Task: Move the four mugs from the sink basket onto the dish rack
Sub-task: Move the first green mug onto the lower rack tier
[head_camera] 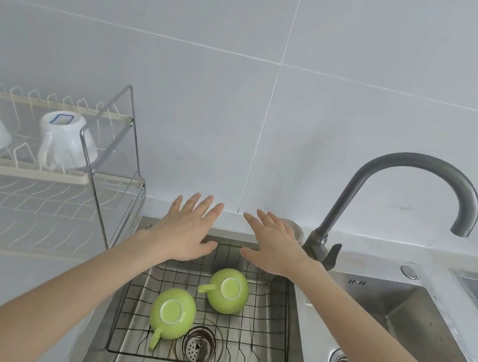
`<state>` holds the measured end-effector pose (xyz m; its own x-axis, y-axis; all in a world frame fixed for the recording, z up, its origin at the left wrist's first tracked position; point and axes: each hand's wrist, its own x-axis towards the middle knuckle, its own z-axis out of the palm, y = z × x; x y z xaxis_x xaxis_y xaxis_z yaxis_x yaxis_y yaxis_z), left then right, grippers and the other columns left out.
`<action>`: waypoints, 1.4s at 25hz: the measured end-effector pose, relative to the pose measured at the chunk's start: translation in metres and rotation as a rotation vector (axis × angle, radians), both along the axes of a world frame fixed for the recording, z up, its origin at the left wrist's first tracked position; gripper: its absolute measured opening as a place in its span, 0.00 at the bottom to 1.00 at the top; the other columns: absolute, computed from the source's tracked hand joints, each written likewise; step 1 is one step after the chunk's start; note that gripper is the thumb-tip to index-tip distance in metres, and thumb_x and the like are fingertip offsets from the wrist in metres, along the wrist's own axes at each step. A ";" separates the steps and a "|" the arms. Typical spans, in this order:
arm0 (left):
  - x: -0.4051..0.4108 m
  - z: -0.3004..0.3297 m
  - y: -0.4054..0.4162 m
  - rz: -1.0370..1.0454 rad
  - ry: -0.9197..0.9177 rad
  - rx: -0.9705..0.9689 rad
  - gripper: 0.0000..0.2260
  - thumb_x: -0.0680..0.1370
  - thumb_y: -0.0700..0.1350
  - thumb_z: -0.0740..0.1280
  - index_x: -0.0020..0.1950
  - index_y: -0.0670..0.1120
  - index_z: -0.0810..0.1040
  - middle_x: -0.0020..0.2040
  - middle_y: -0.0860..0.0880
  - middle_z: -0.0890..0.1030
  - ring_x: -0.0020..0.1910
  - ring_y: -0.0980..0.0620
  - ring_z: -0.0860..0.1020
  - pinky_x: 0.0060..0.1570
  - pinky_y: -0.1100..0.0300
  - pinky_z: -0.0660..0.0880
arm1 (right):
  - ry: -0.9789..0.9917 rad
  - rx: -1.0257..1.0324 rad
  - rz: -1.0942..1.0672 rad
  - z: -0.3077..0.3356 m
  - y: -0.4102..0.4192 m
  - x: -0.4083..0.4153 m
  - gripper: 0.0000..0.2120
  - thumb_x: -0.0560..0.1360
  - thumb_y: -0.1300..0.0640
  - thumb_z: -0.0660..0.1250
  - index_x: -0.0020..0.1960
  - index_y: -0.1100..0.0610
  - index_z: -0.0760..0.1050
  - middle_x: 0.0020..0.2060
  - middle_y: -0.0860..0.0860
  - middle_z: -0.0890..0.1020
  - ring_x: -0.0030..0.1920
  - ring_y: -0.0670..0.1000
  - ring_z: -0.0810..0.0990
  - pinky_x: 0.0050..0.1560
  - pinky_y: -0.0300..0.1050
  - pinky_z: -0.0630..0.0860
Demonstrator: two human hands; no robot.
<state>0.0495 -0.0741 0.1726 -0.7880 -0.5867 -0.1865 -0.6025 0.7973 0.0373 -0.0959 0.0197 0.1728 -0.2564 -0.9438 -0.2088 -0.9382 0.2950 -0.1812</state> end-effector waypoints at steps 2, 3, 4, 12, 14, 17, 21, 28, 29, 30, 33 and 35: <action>-0.009 -0.015 0.001 0.018 -0.008 0.060 0.31 0.78 0.55 0.55 0.75 0.46 0.42 0.78 0.44 0.44 0.76 0.43 0.44 0.75 0.45 0.45 | -0.055 0.014 -0.021 -0.016 -0.001 -0.010 0.33 0.76 0.50 0.61 0.75 0.53 0.48 0.77 0.57 0.51 0.76 0.57 0.47 0.75 0.54 0.47; -0.013 -0.022 0.001 0.025 -0.009 0.093 0.31 0.78 0.55 0.55 0.75 0.46 0.43 0.78 0.44 0.45 0.76 0.43 0.45 0.75 0.46 0.46 | -0.087 0.020 -0.035 -0.024 -0.002 -0.014 0.33 0.76 0.50 0.61 0.75 0.53 0.49 0.76 0.57 0.51 0.76 0.57 0.48 0.75 0.54 0.48; -0.016 -0.031 0.002 0.030 -0.009 0.123 0.31 0.78 0.55 0.55 0.75 0.46 0.43 0.78 0.44 0.46 0.76 0.43 0.46 0.75 0.46 0.47 | -0.120 0.025 -0.051 -0.032 -0.003 -0.019 0.33 0.76 0.50 0.61 0.75 0.53 0.49 0.76 0.57 0.52 0.76 0.57 0.49 0.75 0.54 0.49; -0.052 -0.107 -0.008 0.069 -0.025 0.297 0.31 0.78 0.54 0.57 0.75 0.45 0.48 0.77 0.44 0.53 0.76 0.46 0.54 0.74 0.49 0.55 | -0.335 0.115 -0.201 -0.115 -0.011 -0.052 0.32 0.75 0.51 0.62 0.75 0.55 0.52 0.75 0.58 0.58 0.76 0.56 0.54 0.75 0.51 0.55; -0.061 -0.126 -0.011 0.074 -0.044 0.331 0.30 0.78 0.54 0.57 0.75 0.45 0.49 0.77 0.44 0.54 0.75 0.46 0.56 0.73 0.49 0.57 | -0.378 0.151 -0.231 -0.139 -0.012 -0.057 0.32 0.75 0.52 0.62 0.75 0.55 0.52 0.75 0.57 0.59 0.76 0.56 0.53 0.74 0.51 0.55; -0.072 -0.156 -0.017 0.084 -0.073 0.385 0.30 0.77 0.54 0.58 0.75 0.46 0.50 0.76 0.45 0.56 0.74 0.45 0.57 0.72 0.49 0.59 | -0.453 0.208 -0.273 -0.174 -0.015 -0.061 0.32 0.75 0.52 0.63 0.74 0.55 0.54 0.72 0.58 0.62 0.73 0.59 0.58 0.72 0.54 0.59; -0.082 -0.192 -0.025 0.151 -0.068 0.464 0.30 0.77 0.54 0.59 0.74 0.45 0.52 0.75 0.46 0.59 0.72 0.45 0.61 0.69 0.48 0.63 | -0.567 0.244 -0.373 -0.213 -0.017 -0.058 0.31 0.74 0.53 0.63 0.73 0.54 0.55 0.65 0.62 0.69 0.67 0.63 0.66 0.67 0.56 0.67; -0.097 -0.233 -0.038 0.321 0.002 0.579 0.31 0.76 0.54 0.61 0.74 0.43 0.54 0.73 0.43 0.61 0.72 0.43 0.62 0.69 0.47 0.64 | -0.735 0.165 -0.571 -0.243 -0.021 -0.052 0.30 0.77 0.52 0.61 0.73 0.56 0.52 0.61 0.63 0.73 0.59 0.62 0.75 0.59 0.50 0.72; -0.098 -0.238 -0.039 0.328 -0.001 0.598 0.31 0.76 0.54 0.62 0.73 0.43 0.55 0.73 0.42 0.61 0.71 0.43 0.63 0.69 0.48 0.63 | -0.746 0.145 -0.590 -0.245 -0.023 -0.051 0.29 0.77 0.52 0.61 0.73 0.57 0.52 0.62 0.63 0.73 0.60 0.62 0.74 0.59 0.50 0.71; -0.099 -0.241 -0.040 0.332 -0.001 0.616 0.30 0.76 0.53 0.62 0.73 0.42 0.56 0.73 0.42 0.62 0.71 0.44 0.63 0.70 0.49 0.63 | -0.757 0.129 -0.607 -0.247 -0.024 -0.050 0.29 0.77 0.53 0.61 0.73 0.57 0.53 0.62 0.63 0.73 0.61 0.62 0.74 0.59 0.50 0.71; -0.100 -0.246 -0.042 0.352 0.025 0.677 0.29 0.76 0.50 0.64 0.72 0.41 0.57 0.72 0.42 0.64 0.70 0.44 0.65 0.68 0.53 0.63 | -0.800 0.094 -0.662 -0.253 -0.027 -0.048 0.27 0.76 0.54 0.61 0.71 0.56 0.55 0.63 0.62 0.73 0.61 0.62 0.74 0.59 0.50 0.71; -0.100 -0.248 -0.044 0.365 0.054 0.696 0.29 0.75 0.50 0.65 0.71 0.41 0.58 0.71 0.42 0.65 0.69 0.44 0.66 0.67 0.54 0.63 | -0.824 0.081 -0.696 -0.256 -0.028 -0.046 0.27 0.76 0.53 0.61 0.71 0.55 0.55 0.63 0.61 0.73 0.61 0.62 0.74 0.59 0.51 0.71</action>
<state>-0.0501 -0.1182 -0.0754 -0.5865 -0.5724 -0.5730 -0.8048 0.3322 0.4919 -0.1423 -0.0086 -0.0828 -0.4829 -0.6211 -0.6173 -0.1590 0.7554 -0.6357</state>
